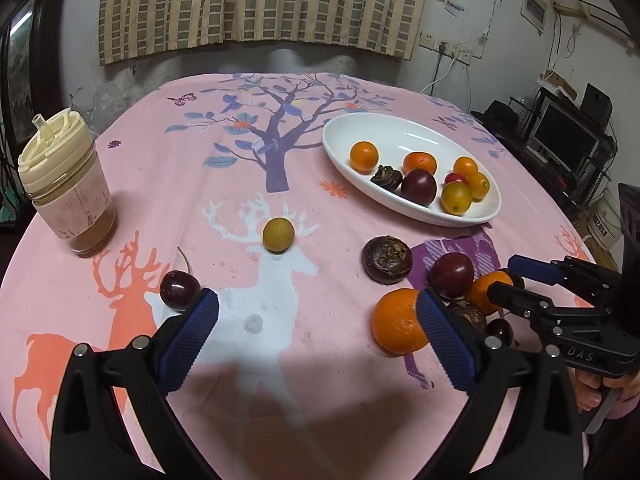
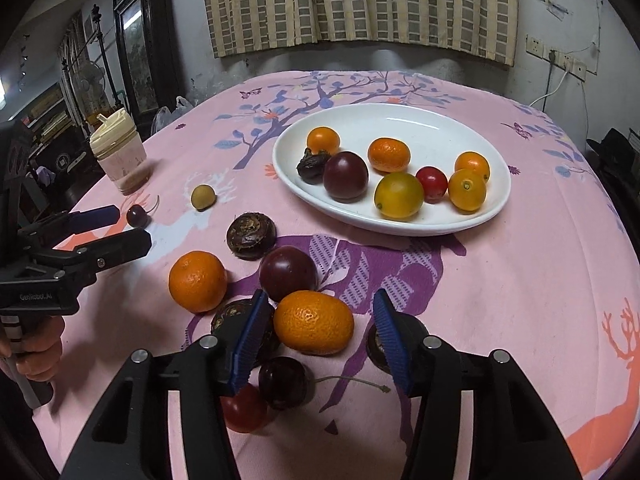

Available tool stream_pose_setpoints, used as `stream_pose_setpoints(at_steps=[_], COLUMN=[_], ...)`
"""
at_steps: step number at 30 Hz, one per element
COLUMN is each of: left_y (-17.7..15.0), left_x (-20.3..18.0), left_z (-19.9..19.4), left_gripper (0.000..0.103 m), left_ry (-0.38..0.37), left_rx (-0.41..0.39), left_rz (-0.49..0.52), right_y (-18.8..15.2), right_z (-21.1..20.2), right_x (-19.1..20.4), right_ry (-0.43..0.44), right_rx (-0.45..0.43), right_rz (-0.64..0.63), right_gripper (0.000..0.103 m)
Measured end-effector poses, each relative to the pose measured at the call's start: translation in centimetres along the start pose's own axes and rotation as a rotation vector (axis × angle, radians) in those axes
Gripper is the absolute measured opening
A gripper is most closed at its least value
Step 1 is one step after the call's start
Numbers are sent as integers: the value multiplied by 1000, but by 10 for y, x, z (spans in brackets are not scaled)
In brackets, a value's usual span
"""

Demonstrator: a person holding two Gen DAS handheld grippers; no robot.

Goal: Organize fruits
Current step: 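Grasp a mandarin with the right tool while the left tool reaches toward another mandarin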

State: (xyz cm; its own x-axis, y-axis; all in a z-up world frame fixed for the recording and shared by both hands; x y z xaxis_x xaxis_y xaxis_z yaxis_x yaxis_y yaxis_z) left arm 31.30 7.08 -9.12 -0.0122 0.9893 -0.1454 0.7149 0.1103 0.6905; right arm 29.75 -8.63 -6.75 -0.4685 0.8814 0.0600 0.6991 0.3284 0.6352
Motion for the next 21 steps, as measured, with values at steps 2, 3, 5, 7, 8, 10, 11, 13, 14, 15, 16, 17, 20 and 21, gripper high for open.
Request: stream_pose_setpoints(at_steps=[2, 3, 5, 7, 8, 10, 11, 13, 14, 15, 16, 17, 20, 21], left_y=[-1, -1, -2, -2, -2, -3, -3, -3, -4, -4, -5, -6, -9, -11], left_x=[0, 0, 0, 0, 1, 0, -1, -1, -1, -1, -2, -3, -12, -18], left_z=[0, 0, 0, -1, -1, -2, -2, -1, -1, 0, 1, 2, 4, 4], left_gripper=[97, 97, 97, 97, 97, 97, 97, 97, 97, 97, 97, 97, 97, 97], left_ry=[5, 5, 2, 2, 1, -1, -1, 0, 2, 2, 1, -3, -21, -34], left_rx=[-1, 1, 2, 1, -1, -3, -3, -3, -1, 2, 4, 7, 13, 14], left_rz=[5, 6, 3, 2, 2, 5, 7, 11, 12, 12, 13, 15, 44, 67], right_y=[-1, -1, -3, -5, -6, -6, -6, -6, -6, -6, -4, -1, 8, 9], right_z=[3, 4, 6, 8, 10, 10, 10, 9, 9, 8, 7, 3, -7, -10], right_x=[0, 0, 2, 3, 3, 3, 3, 3, 2, 1, -1, -4, -14, -17], right_ry=[0, 1, 4, 1, -1, 9, 14, 19, 22, 28, 34, 45, 47, 45], right_rx=[12, 16, 23, 33, 39, 40, 41, 41, 41, 39, 33, 14, -34, -43], right_rz=[0, -2, -10, -18, -18, -11, -6, -2, 4, 18, 34, 63, 120, 134], right_gripper=[51, 49, 49, 48, 47, 45, 45, 44, 43, 43, 43, 43, 43, 43])
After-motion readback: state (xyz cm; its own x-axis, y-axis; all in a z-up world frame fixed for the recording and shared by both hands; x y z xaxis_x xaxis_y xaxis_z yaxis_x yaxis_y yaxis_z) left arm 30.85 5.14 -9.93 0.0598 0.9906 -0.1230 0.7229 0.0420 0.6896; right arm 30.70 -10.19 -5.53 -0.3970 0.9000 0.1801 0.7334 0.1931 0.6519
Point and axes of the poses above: each gripper's, at about its wrist camera, not at the fingertips, and z roughly the way its jaws point, x to its left, y to its top, the point moved 10 cm from there along z, roughly the way its jaws point, and after that the axes turned 3 degrees about -y, right-handed, at the moved point
